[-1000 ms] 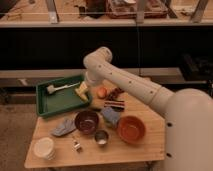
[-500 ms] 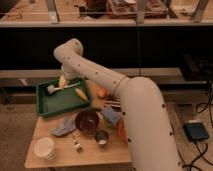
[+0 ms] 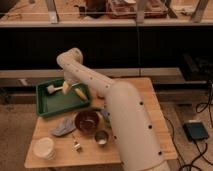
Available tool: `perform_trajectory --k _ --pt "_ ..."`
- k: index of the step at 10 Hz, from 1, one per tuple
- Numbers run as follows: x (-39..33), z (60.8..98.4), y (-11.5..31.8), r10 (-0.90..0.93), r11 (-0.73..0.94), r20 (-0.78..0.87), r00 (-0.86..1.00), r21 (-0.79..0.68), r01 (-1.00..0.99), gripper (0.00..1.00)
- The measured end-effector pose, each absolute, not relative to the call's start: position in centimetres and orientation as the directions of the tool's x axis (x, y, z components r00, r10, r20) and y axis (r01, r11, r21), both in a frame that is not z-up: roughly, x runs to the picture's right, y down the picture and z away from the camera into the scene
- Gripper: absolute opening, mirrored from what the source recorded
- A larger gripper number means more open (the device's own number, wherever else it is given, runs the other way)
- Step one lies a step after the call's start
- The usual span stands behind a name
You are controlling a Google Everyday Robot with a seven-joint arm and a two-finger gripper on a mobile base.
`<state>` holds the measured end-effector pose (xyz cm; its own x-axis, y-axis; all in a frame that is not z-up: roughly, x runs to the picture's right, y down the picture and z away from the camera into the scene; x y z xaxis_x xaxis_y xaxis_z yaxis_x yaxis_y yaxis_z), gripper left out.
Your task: Place banana in paper cup
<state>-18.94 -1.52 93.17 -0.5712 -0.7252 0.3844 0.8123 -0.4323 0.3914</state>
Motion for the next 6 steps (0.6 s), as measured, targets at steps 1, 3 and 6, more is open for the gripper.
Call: perform_trajectory --k 1,3,6 --pt "-18.7 94.1 -1.1 -0.722 -0.426 0.395 -0.568 0.393 0.815 0.8" --pt "-18.3 95.3 -0.2 -0.708 -0.423 0.412 -0.573 0.402 0.812 0.8" --pt "-18.0 96.3 1.0 -0.693 -0.431 0.418 -0.588 0.414 0.802 0.8"
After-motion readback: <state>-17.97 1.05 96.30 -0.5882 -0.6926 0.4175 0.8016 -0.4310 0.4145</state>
